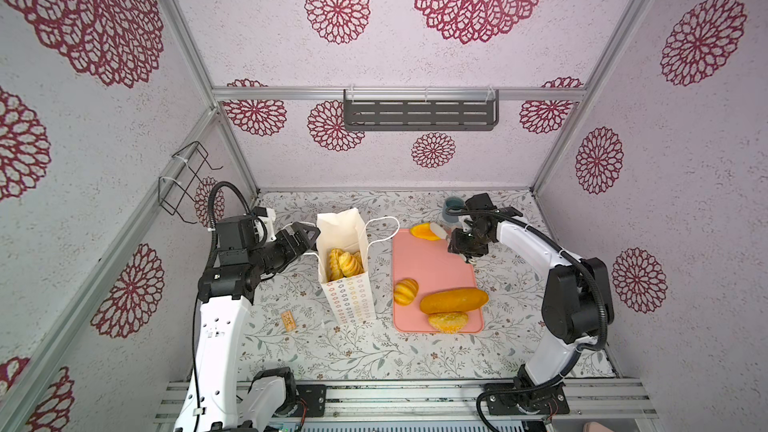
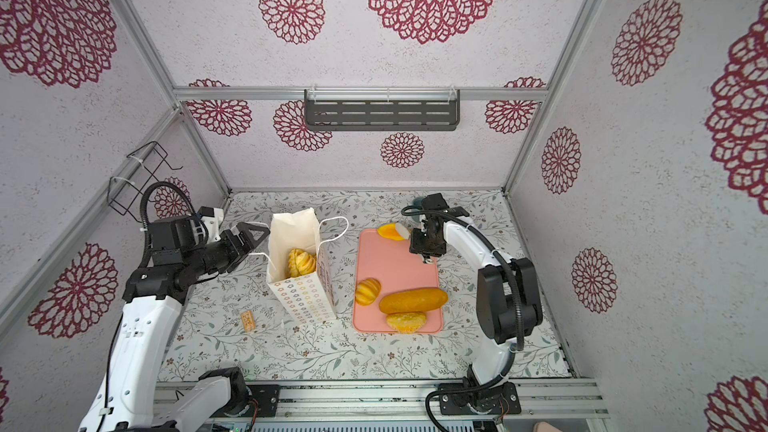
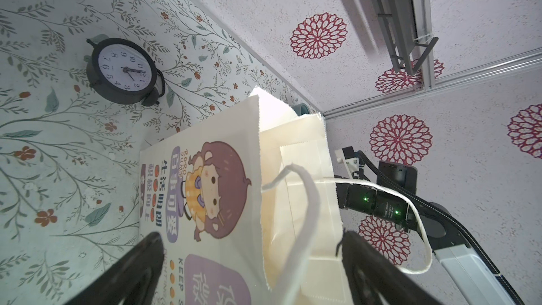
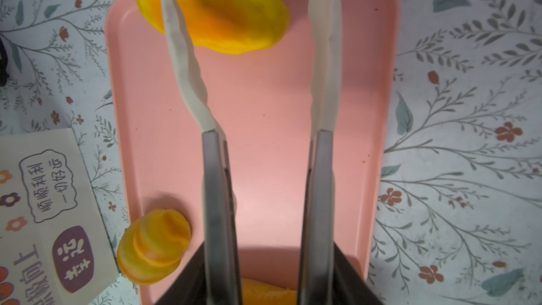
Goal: Place the fake bread into the paper bag
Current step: 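Lower the tongs and squeeze them around the flat orange round bread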
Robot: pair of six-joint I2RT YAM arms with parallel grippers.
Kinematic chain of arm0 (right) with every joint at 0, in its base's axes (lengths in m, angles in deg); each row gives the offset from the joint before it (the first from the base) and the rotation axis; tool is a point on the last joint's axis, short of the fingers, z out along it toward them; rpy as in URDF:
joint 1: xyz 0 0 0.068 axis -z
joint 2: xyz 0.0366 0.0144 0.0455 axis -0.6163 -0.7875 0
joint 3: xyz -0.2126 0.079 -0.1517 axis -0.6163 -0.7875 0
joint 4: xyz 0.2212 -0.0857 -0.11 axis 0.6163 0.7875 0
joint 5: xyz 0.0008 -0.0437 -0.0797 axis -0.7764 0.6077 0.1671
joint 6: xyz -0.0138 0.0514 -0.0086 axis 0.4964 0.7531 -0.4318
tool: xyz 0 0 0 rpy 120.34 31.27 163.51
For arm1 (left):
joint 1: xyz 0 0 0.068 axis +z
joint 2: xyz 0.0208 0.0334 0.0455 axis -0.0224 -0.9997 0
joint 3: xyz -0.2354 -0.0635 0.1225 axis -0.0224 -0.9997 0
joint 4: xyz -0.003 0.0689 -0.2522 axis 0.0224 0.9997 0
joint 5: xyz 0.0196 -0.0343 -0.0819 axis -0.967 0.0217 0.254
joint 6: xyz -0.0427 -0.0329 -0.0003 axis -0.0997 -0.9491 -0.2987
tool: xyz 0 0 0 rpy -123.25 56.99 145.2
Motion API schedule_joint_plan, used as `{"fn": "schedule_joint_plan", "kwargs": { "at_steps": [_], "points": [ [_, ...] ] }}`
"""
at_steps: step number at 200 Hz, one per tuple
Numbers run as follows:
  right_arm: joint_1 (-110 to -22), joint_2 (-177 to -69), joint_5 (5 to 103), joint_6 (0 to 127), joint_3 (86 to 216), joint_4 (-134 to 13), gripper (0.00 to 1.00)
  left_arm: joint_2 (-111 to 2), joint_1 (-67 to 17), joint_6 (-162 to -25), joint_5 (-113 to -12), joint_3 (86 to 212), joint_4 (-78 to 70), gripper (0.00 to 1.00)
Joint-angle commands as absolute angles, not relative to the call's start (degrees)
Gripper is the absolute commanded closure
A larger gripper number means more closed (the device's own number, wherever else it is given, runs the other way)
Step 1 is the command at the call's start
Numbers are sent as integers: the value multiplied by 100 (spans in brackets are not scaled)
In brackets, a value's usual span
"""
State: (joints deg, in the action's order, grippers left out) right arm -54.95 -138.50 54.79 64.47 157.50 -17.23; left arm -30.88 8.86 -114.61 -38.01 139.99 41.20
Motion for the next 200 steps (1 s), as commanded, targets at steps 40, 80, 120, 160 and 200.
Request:
{"fn": "schedule_joint_plan", "kwargs": {
  "at_steps": [40, 80, 120, 160, 200],
  "points": [
    [-5422, -14199, 5017, 6009, 16260, -1741, 49, -3133, 927, -11397, -3800, 13986, 3954, 2],
    [-5420, -14290, 4748, 5973, 16259, -1797, 53, -3133, 928, -11394, -3800, 13980, 3954, 2],
    [-5439, -13991, 4539, 6088, 15859, -2028, 63, -3153, 928, -11458, -3773, 13953, 3866, 2],
    [-5457, -13561, 4434, 6246, 15271, -2287, 75, -3166, 924, -11447, -3797, 13999, 3852, 2],
    [-5466, -12919, 4330, 6498, 14748, -2528, 84, -3177, 926, -11452, -3782, 14072, 3887, 1]
  ]
}}
